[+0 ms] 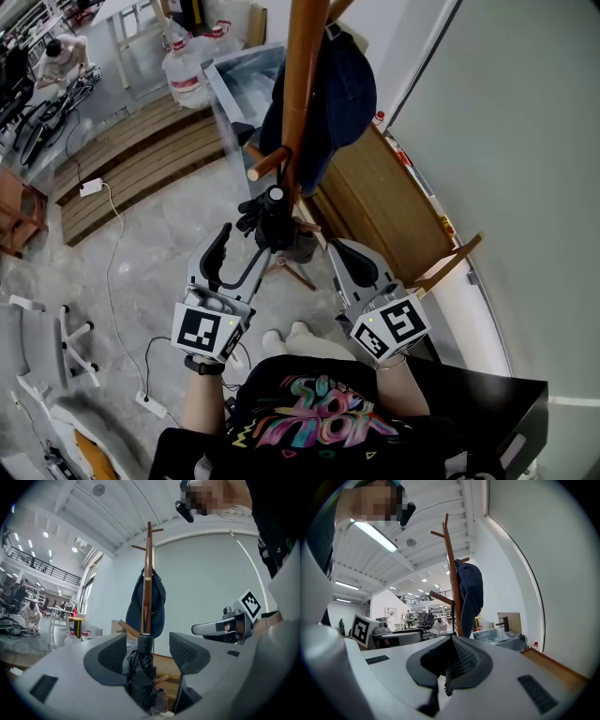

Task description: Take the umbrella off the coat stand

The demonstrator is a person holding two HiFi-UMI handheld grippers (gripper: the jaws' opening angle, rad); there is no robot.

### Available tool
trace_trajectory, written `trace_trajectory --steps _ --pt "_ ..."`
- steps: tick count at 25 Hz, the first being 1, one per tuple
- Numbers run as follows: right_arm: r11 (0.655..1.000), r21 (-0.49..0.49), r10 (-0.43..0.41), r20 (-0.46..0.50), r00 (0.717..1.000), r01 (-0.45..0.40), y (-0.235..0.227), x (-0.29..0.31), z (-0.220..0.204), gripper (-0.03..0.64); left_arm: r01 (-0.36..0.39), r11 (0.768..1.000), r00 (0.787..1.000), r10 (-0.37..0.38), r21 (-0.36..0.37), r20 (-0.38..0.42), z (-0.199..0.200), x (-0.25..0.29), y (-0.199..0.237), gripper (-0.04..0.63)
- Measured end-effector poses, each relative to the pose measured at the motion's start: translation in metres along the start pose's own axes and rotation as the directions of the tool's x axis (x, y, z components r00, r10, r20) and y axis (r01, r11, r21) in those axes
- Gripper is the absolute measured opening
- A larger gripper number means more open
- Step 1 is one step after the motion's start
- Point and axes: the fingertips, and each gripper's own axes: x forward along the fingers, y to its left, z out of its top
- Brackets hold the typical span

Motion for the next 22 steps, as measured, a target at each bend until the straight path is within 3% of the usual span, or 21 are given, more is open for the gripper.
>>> trace_trajectory --steps 2,13,22 --pt "1.000 0.005 -0.008 -0.008 1.000 0.008 -0.003 -0.002 -0.003 0.015 0.013 1.000 0.999 -0.012 0.021 -0.050 -0.012 0.006 0.003 0.273" --pt "0.999 0.023 -0.039 -0.046 0.998 0.040 -0.024 -0.006 -0.019 0.015 0.082 0.993 0.994 -0.075 0.090 -0.080 -0.055 0.048 0.010 0.284" --pt "0.998 0.030 -0.057 -0.064 0.996 0.059 -0.031 -0.009 -0.027 0.015 0.113 0.992 0.986 -0.106 0.048 -0.132 -0.091 0.067 0.014 0.330"
